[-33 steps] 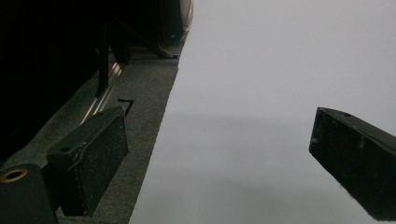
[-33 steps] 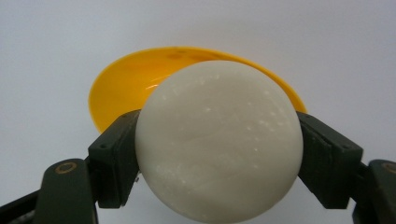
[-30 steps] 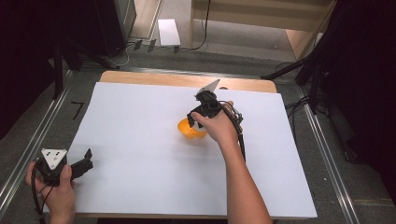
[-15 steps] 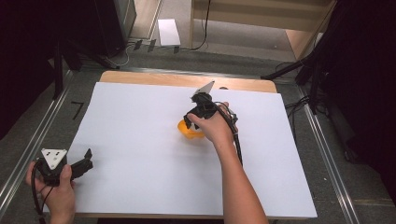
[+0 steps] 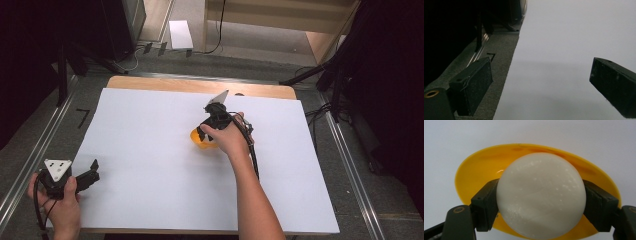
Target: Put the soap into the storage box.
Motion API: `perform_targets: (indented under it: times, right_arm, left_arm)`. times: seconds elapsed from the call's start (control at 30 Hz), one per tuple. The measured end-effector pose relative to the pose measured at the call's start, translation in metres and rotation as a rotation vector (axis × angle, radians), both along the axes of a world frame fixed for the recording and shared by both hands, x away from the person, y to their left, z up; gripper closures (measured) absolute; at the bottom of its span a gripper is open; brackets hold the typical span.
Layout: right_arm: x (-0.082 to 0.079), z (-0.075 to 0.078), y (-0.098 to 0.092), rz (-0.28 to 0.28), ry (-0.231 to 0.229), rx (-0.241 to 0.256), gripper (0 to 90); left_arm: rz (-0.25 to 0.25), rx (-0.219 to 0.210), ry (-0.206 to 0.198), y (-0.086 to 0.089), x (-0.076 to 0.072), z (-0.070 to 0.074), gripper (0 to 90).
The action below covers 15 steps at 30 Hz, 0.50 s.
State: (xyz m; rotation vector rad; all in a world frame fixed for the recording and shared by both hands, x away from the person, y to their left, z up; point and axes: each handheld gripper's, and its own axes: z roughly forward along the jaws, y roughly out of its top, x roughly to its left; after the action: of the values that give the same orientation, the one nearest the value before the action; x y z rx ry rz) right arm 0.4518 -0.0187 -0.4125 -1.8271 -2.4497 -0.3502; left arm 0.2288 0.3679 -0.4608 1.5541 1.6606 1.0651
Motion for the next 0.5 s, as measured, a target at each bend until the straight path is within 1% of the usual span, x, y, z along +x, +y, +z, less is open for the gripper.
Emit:
perform_targets:
  times: [0.13, 0.33, 0.43, 0.5]
  right_arm:
    - [-0.0011, -0.0002, 0.0015, 0.01, -0.001, 0.002, 23.3]
    - [-0.0013, 0.0001, 0.0021, 0.008, -0.002, 0.003, 23.1]
    - [-0.0021, 0.0002, 0.0029, 0.015, -0.007, -0.005, 22.7]
    - [-0.0028, -0.0005, 0.0045, 0.018, -0.013, -0.015, 20.3]
  left_arm:
    - [0.001, -0.001, -0.002, 0.0, 0.0001, -0.0001, 5.3]
    - [0.001, -0.001, -0.002, 0.0001, 0.0, 0.0, 5.3]
    - [0.0, 0.0, 0.0, 0.0001, 0.0, 0.0, 5.3]
    - [0.001, -0.002, -0.001, 0.0001, 0.0001, 0.0, 5.3]
